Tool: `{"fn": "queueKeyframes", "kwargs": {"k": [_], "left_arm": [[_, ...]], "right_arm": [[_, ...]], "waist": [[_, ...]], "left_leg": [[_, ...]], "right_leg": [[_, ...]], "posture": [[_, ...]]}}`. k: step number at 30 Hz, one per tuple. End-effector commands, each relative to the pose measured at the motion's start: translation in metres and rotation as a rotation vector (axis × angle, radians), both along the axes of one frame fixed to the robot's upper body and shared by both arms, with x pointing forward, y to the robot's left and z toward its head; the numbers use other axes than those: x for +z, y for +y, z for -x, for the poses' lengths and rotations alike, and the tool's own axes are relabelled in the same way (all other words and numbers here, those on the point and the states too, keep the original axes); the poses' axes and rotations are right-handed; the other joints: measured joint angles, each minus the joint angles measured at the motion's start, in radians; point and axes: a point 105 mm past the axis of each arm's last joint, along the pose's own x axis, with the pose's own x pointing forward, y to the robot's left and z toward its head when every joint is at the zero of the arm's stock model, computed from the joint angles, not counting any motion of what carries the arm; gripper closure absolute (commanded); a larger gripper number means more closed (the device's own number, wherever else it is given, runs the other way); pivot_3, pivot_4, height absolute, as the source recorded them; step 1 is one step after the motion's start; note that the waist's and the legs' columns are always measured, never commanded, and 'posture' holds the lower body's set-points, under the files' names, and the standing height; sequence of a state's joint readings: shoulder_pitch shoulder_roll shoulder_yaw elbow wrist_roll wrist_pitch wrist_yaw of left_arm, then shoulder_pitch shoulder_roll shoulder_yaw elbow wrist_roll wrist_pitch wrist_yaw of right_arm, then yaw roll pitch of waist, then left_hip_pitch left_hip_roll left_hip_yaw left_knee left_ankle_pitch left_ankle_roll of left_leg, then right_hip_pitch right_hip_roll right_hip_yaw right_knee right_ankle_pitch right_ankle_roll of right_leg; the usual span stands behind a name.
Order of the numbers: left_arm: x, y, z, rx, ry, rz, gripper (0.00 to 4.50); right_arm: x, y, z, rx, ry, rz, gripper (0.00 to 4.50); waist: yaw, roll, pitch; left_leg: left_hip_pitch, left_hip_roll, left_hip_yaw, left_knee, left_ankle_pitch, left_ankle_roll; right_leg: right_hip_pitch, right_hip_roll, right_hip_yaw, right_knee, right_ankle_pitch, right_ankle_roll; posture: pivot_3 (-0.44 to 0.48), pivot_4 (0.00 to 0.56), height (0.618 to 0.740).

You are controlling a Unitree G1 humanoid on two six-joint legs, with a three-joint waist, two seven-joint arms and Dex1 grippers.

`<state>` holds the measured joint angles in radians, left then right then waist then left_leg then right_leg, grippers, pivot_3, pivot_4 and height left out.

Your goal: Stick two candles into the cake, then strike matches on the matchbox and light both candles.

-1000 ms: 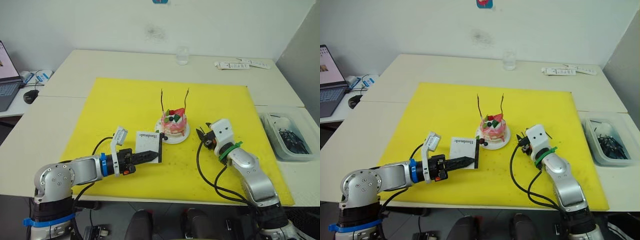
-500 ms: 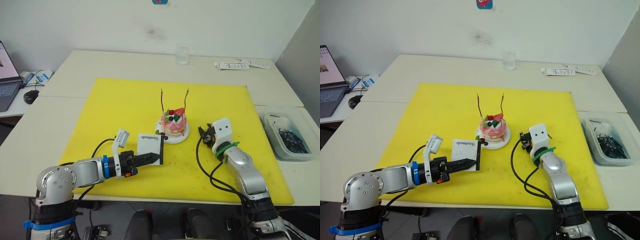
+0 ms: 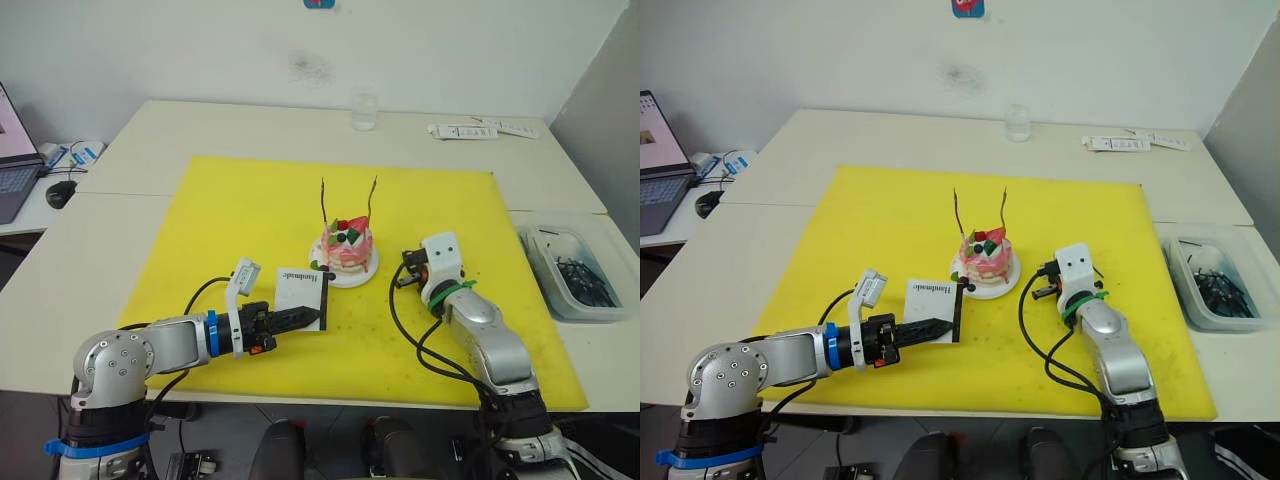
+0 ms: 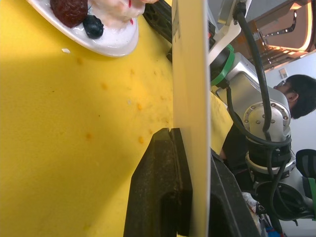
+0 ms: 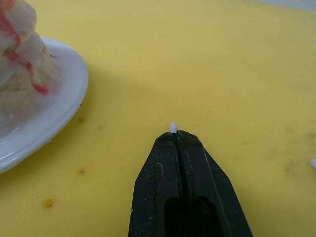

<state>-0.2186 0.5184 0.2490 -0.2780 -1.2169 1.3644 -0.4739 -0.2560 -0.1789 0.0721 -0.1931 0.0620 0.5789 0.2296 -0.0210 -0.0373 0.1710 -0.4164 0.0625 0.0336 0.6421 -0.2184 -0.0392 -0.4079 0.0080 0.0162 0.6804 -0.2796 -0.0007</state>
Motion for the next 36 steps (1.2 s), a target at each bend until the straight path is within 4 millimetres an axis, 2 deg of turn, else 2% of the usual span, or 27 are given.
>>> {"fn": "queueKeyframes", "kwargs": {"k": [1,6,10,13,16,19,23,36], "left_arm": [[0.006,-0.002,0.001,-0.014,-0.030,0.012,4.50],[0.006,-0.001,0.001,-0.014,-0.031,0.012,4.50],[0.006,-0.001,0.001,-0.015,-0.030,0.011,4.50],[0.005,-0.002,0.001,-0.020,-0.026,0.011,4.50],[0.005,-0.003,0.000,-0.026,-0.023,0.011,4.50],[0.005,-0.004,-0.001,-0.028,-0.023,0.011,4.50],[0.005,-0.005,0.000,-0.029,-0.022,0.010,4.50],[0.004,-0.004,0.002,-0.020,-0.022,0.007,4.50]], "right_arm": [[0.013,0.003,0.012,0.054,-0.029,-0.014,4.47],[0.024,0.004,0.028,0.110,-0.055,-0.020,4.47],[0.025,0.007,0.042,0.155,-0.037,-0.034,4.47],[0.015,0.010,0.050,0.191,0.003,-0.030,4.47],[0.004,0.009,0.049,0.184,0.023,-0.017,4.47],[-0.004,0.005,0.046,0.165,0.030,-0.002,3.89],[-0.009,0.005,0.047,0.176,0.021,0.031,2.48],[-0.015,0.012,0.056,0.206,0.041,0.042,2.48]], "waist": [[-0.001,0.000,0.000],[-0.005,0.000,0.000],[-0.005,0.000,0.000],[-0.005,0.000,0.000],[-0.006,0.000,0.000],[-0.006,0.000,0.000],[-0.006,0.000,0.000],[-0.006,0.000,0.000]], "left_leg": [[0.000,0.000,0.000,0.000,0.000,0.000],[0.000,0.000,0.000,0.000,0.000,0.000],[0.000,0.000,0.000,0.000,0.000,0.000],[0.000,0.000,0.000,0.000,0.000,0.000],[0.000,0.000,0.000,0.000,0.000,0.000],[0.000,0.000,0.000,0.000,0.000,0.000],[0.000,0.000,0.000,0.000,0.000,0.000],[0.000,0.000,0.000,0.000,0.000,0.000]], "right_leg": [[0.000,0.000,0.000,0.000,0.000,0.000],[-0.001,0.000,0.000,0.000,0.000,0.000],[-0.001,0.000,0.000,0.000,0.000,0.000],[-0.001,0.000,0.000,0.000,0.000,0.000],[-0.001,0.000,0.000,0.000,0.000,0.000],[-0.001,0.000,0.000,0.000,0.000,0.000],[-0.001,0.000,0.000,0.000,0.000,0.000],[0.000,0.000,0.000,0.000,0.000,0.000]], "posture": [[0.000,0.150,0.740],[0.000,0.150,0.740],[0.000,0.150,0.740],[0.000,0.150,0.740],[0.000,0.150,0.740],[0.000,0.150,0.740],[0.000,0.150,0.740],[0.000,0.150,0.740]]}}
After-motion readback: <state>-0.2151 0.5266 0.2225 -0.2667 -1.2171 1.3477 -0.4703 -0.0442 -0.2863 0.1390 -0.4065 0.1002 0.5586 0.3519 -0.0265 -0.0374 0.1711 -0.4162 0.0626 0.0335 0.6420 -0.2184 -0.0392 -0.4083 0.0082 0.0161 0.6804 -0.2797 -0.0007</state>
